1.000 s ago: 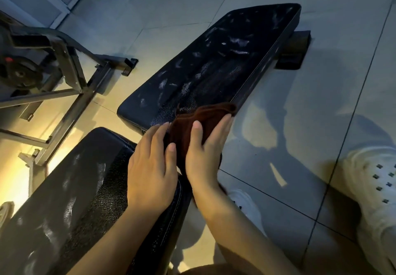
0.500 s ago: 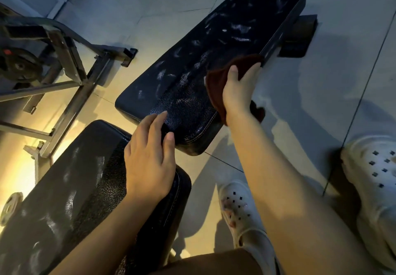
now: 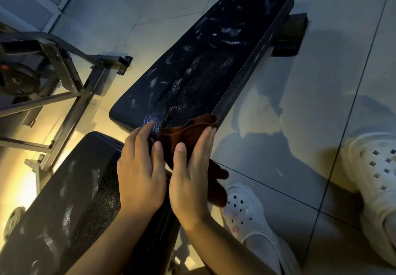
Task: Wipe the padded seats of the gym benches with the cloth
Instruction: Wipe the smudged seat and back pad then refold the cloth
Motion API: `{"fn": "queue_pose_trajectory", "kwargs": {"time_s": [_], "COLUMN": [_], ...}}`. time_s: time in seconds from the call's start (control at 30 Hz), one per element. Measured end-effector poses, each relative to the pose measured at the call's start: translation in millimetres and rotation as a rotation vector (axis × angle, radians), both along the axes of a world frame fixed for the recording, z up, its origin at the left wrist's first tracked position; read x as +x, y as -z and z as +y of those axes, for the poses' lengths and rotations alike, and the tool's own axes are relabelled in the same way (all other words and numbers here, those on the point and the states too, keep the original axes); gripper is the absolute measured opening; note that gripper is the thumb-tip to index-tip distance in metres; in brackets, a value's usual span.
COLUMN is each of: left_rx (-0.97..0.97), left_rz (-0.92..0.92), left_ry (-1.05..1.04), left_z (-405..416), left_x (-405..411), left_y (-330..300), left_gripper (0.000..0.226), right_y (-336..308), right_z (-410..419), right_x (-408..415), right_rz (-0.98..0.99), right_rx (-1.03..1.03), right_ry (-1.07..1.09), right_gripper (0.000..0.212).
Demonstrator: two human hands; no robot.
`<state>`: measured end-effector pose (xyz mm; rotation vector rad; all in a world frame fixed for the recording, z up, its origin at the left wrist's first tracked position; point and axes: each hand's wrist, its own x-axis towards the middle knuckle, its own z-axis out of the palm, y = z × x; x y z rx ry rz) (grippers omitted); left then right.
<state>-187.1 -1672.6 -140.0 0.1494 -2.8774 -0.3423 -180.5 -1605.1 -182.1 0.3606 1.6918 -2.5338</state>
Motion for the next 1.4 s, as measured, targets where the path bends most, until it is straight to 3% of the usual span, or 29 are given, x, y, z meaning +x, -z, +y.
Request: {"fn": "queue_pose_trajectory", "kwargs": {"time_s": [0.13,0.23,0.37,0.53,0.8,1.07,1.3,1.4], "left_rx": [-0.003,-0.034,-0.052,-0.021,-0.035,0.002,0.004,0.004], "left_rz": [0.000,-0.010,-0.011,0.002,-0.012,0.039,0.074,0.070], "left_ry": [0.002,0.007,0.010,0.024,0.005,0.058,0.055,0.057], "left_z": [1,-1,1,-1,-1,0,-3,-2], "left_x": [-1,-3,-3,-2,-4,-3,-4,-4], "left_y": [0,1,2,1,2,2,3,3], "left_gripper": [0.054,0.051,0.054,0.054,0.051,0.047,0.048,0.046], "right_y": [6,11,9,2,19,0,21,20], "right_z": [14,21,14,-5,38,-3,32,31], "right_x": [-40,-60,-33,4,-77,1,-84,-72], "right_rz": [-0.094,-0.116,-0.099,-0.053,-0.214,-0.096,-0.210,-0.166], "right_rx": [-0.001,0.041,-0.002,-0.085,-0.055,-0.107,-0.109,-0.089], "right_ry": [0.066,0.124,0.102,0.111,0.116,0.104,0.142,0.132], "right_gripper": [0.074,0.071,0.077,0.068,0.063,0.065,0.064,0.062]}}
